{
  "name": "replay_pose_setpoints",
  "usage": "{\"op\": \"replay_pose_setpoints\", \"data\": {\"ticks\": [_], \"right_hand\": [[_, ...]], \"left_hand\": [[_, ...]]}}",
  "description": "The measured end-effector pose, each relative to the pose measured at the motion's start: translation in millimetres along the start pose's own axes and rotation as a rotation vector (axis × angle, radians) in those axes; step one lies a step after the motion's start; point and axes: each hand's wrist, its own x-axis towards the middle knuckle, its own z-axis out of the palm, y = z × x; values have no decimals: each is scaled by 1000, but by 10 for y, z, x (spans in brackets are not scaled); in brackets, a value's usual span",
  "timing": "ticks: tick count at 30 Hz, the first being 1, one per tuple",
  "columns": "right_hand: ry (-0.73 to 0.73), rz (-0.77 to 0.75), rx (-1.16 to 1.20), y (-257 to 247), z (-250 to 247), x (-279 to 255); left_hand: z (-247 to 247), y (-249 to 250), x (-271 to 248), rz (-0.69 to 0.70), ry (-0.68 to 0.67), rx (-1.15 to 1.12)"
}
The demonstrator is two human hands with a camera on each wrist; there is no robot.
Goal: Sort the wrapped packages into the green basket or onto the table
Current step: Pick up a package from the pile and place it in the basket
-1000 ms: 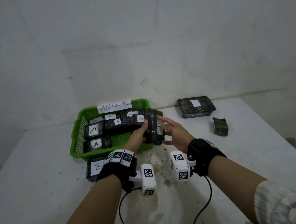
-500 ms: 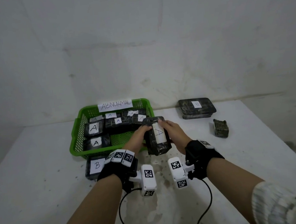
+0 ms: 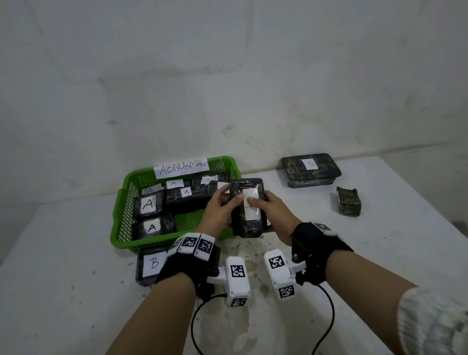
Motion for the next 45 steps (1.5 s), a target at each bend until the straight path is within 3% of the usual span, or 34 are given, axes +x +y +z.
{"op": "replay_pose_setpoints", "data": {"ticks": [6, 11, 16, 21, 28, 34, 38, 45], "right_hand": [[-98, 75, -25, -2, -42, -11], [-83, 46, -14, 27, -16, -7], [-161, 51, 12, 31, 20, -31], [-138, 22, -24, 60, -12, -3], [-177, 55, 67, 20, 8, -42], [-160, 87, -20, 62, -99, -16], [-132, 27, -9, 90, -83, -34], [-4, -107, -225, 162, -61, -13]], "left_hand": [[-18, -23, -14, 9, 33, 50], [-36, -33, -46, -2, -34, 152], [-75, -68, -27, 2, 27, 164], [-120, -74, -69, 14, -50, 212], [-137, -144, -79, 84, 54, 178], [-108, -155, -98, -82, -32, 7], [-61, -168, -111, -81, -53, 11], [-4, -93, -108, -134, -74, -15]]}}
